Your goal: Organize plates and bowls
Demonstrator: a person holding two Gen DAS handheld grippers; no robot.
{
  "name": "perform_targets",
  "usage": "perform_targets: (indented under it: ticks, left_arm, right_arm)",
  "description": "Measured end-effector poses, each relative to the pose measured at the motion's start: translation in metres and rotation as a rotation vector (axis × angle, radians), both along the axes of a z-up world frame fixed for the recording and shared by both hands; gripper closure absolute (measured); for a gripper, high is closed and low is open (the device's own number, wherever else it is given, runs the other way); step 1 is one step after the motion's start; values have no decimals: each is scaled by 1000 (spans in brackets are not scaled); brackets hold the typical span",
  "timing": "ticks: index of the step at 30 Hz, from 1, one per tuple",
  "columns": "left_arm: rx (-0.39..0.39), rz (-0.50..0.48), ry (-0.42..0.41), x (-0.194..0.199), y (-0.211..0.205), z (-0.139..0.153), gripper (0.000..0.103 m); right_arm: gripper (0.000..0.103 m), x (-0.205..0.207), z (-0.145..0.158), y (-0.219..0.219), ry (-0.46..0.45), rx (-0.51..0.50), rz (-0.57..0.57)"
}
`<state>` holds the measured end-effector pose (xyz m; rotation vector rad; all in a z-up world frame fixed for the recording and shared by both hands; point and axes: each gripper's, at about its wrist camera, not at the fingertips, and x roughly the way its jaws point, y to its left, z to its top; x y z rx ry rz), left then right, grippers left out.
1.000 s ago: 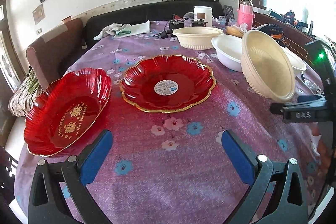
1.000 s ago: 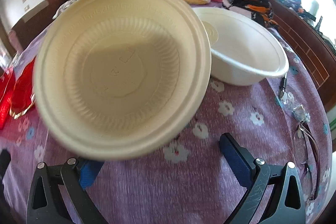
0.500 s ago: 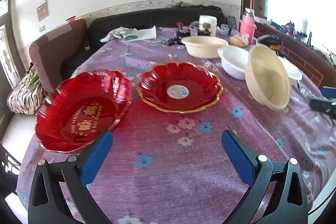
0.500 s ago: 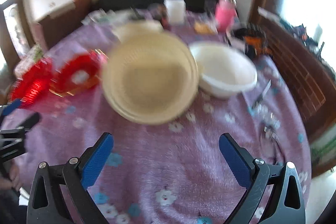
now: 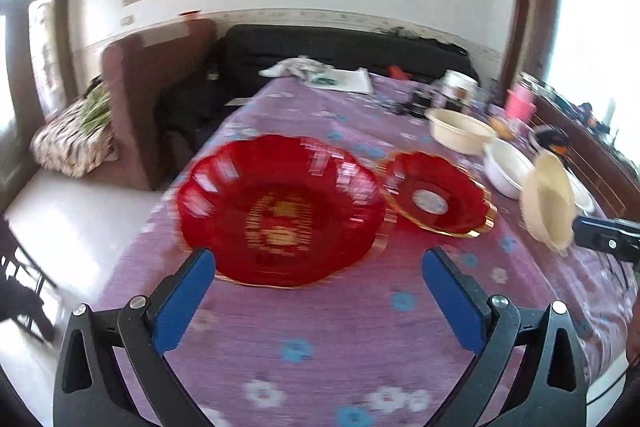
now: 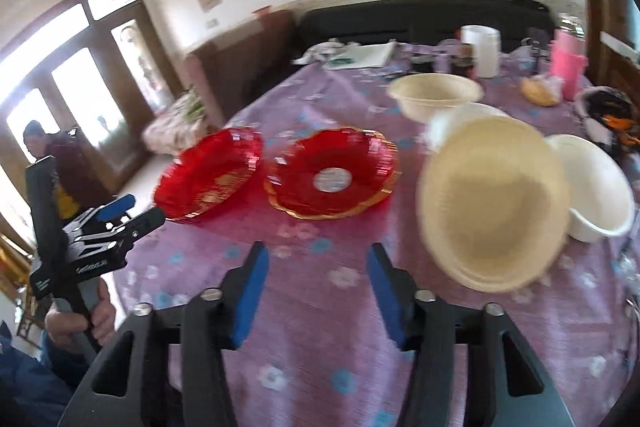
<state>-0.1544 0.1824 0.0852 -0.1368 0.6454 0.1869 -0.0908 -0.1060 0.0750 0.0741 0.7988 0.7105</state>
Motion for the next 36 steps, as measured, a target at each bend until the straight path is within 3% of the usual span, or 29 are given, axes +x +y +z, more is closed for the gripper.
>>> perform_targets:
  ticks: [2, 4, 6, 7, 13, 19, 21, 24, 27, 36]
  left_arm:
    - [8, 34, 2, -2, 20, -1, 1]
    - [-22, 58, 1, -2, 37, 1, 10]
    - [-31, 84, 24, 0, 50, 0, 32]
    - [-40, 95, 40, 2, 57, -1, 36]
    - [-50, 119, 105, 18, 81, 1, 37]
    - [-78, 147, 117, 37, 100, 6, 37]
    - [-100, 151, 129, 43, 106, 2, 37]
    - [-115, 158, 148, 50, 113, -5, 39]
    - [-109, 160, 170, 57, 113, -12, 52]
    - [-81, 171, 172, 81, 113, -19, 53]
  right_arm:
    - [54, 1, 4, 14, 5, 26, 36]
    - [54, 3, 10, 28, 14, 43, 73]
    - [54, 8, 15, 37, 27, 62, 90]
    - [54, 11, 15, 43, 37, 72, 93]
    - [54, 42, 11, 78, 146, 125, 98]
    - [55, 76, 4, 120, 199, 136, 109]
    - [73, 89, -2, 130, 214, 143, 93]
    - [75, 105, -15, 139, 268, 166, 96]
    - [80, 110, -25, 142, 271, 175, 112]
    - [80, 107, -45, 149, 280, 164, 160]
